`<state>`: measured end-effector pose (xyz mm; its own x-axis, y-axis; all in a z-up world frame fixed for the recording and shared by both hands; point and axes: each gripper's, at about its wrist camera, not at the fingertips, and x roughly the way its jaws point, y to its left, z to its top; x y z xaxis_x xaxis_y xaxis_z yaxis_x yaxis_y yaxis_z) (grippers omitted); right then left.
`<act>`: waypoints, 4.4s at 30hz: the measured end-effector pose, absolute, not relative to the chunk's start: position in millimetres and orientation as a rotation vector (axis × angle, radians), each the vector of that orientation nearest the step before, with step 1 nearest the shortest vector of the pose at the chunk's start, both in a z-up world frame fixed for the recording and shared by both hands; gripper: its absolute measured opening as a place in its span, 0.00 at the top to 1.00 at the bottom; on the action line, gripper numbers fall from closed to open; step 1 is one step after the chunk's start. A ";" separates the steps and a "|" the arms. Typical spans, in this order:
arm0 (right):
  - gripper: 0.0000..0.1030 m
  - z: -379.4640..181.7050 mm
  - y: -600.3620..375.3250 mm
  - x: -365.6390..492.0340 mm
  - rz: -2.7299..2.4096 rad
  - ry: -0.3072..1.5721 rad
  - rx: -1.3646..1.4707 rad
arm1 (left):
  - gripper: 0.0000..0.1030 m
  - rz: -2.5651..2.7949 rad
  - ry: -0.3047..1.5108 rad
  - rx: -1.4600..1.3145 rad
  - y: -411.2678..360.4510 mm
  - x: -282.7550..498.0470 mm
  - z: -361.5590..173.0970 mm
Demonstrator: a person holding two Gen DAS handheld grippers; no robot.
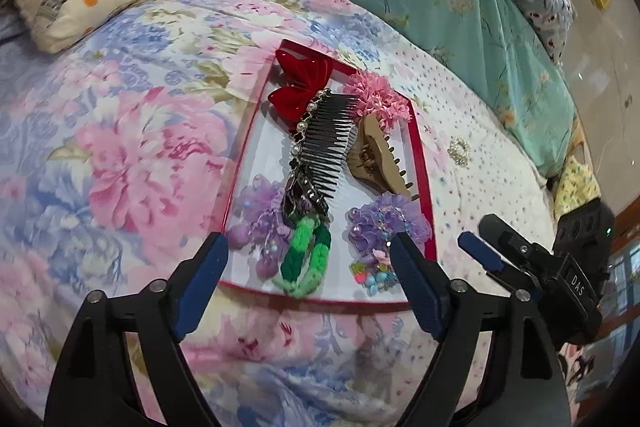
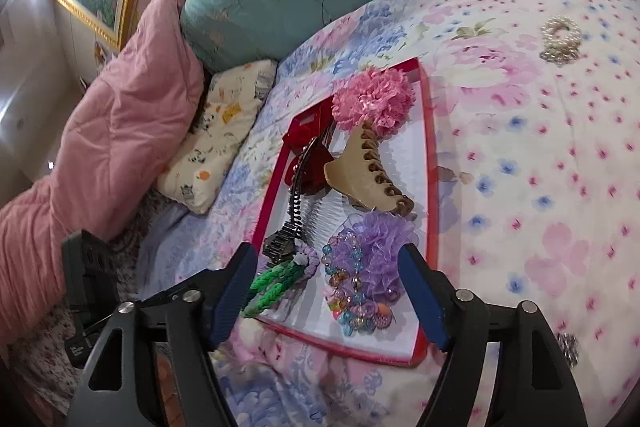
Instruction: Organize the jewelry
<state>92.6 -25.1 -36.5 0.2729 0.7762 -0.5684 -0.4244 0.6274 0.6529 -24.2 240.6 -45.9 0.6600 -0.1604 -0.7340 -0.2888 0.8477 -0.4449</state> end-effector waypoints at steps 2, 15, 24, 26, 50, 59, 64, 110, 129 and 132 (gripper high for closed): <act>0.17 -35.9 -32.0 90.4 0.834 1.000 0.450 | 0.19 0.085 0.870 -0.588 240.8 -30.9 -46.8; 0.10 -26.2 -51.7 69.5 0.755 1.046 0.421 | 0.18 0.194 0.909 -0.451 224.4 -68.7 -30.7; 0.04 25.6 -36.0 36.2 0.736 0.867 0.069 | 0.15 0.271 0.862 -0.282 214.1 -81.2 0.1; 0.03 34.2 -30.1 26.2 0.761 0.830 -0.013 | 0.14 0.272 0.850 -0.263 212.9 -83.5 4.0; 0.03 15.7 -7.0 11.0 0.822 0.891 -0.156 | 0.04 0.315 0.904 -0.180 202.0 -71.9 -14.3; 0.03 2.3 -3.5 14.1 0.822 0.912 -0.159 | 0.04 0.326 0.922 -0.179 201.6 -67.3 -24.2; 0.03 -0.5 -3.9 15.7 0.819 0.916 -0.155 | 0.04 0.329 0.919 -0.176 202.2 -66.3 -24.7; 0.03 0.5 -1.7 13.3 0.819 0.909 -0.150 | 0.04 0.334 0.922 -0.154 200.5 -66.7 -27.3; 0.03 1.8 -1.0 13.8 0.819 0.906 -0.146 | 0.04 0.336 0.917 -0.140 200.0 -66.9 -27.3; 0.03 1.8 -1.0 13.7 0.819 0.905 -0.147 | 0.04 0.337 0.916 -0.141 198.8 -66.8 -27.3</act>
<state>13.7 -1.0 1.8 0.3442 0.5687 -0.7471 -0.6862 0.6955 0.2133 -66.8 198.8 -27.3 0.5611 0.2254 -0.7965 -0.3448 0.9384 0.0226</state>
